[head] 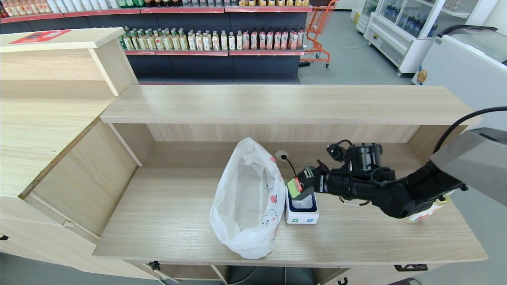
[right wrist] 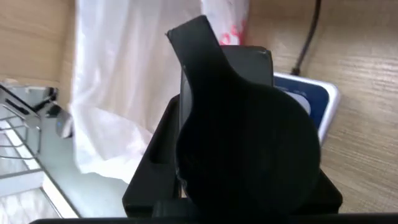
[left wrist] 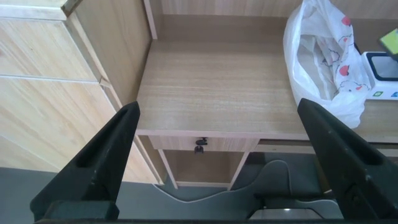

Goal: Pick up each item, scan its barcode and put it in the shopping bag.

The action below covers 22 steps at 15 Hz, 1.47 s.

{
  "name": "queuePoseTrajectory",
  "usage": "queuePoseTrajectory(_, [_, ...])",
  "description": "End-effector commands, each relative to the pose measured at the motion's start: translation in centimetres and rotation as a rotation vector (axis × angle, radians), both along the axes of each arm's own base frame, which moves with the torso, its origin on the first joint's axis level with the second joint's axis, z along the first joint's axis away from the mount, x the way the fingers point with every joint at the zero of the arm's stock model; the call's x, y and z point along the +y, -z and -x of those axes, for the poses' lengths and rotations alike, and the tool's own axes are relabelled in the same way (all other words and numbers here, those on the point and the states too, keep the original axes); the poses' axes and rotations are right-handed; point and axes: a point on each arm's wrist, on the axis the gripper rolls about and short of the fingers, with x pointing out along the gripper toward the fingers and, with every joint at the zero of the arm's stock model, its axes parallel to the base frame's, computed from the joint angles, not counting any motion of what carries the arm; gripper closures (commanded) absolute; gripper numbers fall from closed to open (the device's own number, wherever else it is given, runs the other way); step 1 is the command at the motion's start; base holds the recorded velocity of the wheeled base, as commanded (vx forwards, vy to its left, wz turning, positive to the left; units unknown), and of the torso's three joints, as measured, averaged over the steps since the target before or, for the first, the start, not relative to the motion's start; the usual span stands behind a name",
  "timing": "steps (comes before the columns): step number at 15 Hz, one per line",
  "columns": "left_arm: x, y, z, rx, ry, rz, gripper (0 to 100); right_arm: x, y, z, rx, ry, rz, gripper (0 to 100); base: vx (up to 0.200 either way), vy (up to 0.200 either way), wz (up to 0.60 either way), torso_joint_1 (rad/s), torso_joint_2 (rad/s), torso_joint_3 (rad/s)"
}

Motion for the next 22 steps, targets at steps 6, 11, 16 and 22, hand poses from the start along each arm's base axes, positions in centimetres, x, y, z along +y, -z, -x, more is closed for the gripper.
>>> queuePoseTrajectory(6, [0.0, 0.0, 0.0, -0.001, 0.000, -0.003, 0, -4.7, -6.6, 6.4, -0.281, -0.008, 0.330, 100, 0.000, 0.000, 0.00, 0.000, 0.00, 0.000])
queuePoseTrajectory(11, [0.0, 0.0, 0.0, -0.001, 0.000, 0.000, 0, -4.5, -7.2, 7.8, -0.261, 0.016, 0.222, 100, 0.000, 0.000, 0.00, 0.000, 0.00, 0.000])
queuePoseTrajectory(16, [0.0, 0.0, 0.0, -0.001, -0.002, -0.001, 0, -2.1, -8.3, 7.2, -0.229, -0.036, 0.113, 100, 0.000, 0.160, 0.00, -0.004, 0.00, 0.001])
queuePoseTrajectory(22, [0.0, 0.0, 0.0, -0.001, -0.002, -0.003, 0, 2.4, -3.9, 5.3, -0.128, -0.126, 0.158, 100, 0.000, 0.000, 0.00, 0.000, 0.00, 0.000])
